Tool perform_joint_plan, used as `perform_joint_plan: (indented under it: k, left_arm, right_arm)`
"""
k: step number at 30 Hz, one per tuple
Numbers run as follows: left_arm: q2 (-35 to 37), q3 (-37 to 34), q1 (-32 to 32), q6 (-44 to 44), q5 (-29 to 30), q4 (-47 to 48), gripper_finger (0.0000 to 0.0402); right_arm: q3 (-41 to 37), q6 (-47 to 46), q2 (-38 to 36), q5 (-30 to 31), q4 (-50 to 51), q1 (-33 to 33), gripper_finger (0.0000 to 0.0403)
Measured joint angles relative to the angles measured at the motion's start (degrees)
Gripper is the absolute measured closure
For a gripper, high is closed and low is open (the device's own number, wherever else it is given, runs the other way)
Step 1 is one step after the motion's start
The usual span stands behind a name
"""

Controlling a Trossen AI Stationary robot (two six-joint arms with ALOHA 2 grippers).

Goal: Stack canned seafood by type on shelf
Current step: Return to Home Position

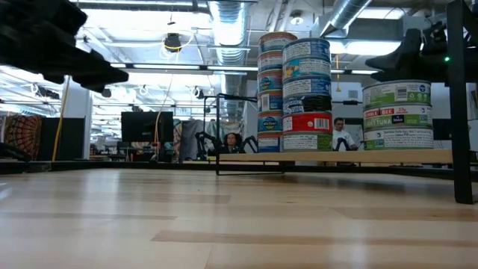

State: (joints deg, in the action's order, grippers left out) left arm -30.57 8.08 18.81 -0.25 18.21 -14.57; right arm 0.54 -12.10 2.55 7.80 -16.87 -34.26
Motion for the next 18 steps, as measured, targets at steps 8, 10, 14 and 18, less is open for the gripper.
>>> perform_joint_plan:
  k: [8,10,14,18]
  left_arm:
    - [5.5,0.0,0.0,1.2,-4.8,9.7,0.0213]
    - [5.6,0.0,0.0,-0.1,-4.8,11.9,0.0213]
    - [5.4,0.0,0.0,-6.6,-4.8,15.9,0.0214]
    - [5.4,0.0,0.0,-17.6,-4.8,20.2,0.0214]
  right_arm:
    - [0.0,-8.8,0.0,-0.1,4.1,0.0,0.0139]
    - [0.0,-8.9,0.0,-0.1,5.3,0.0,0.0139]
    - [0.0,-8.9,0.0,-0.2,8.3,0.0,0.0139]
    - [0.0,-8.9,0.0,-0.2,11.5,0.0,0.0139]
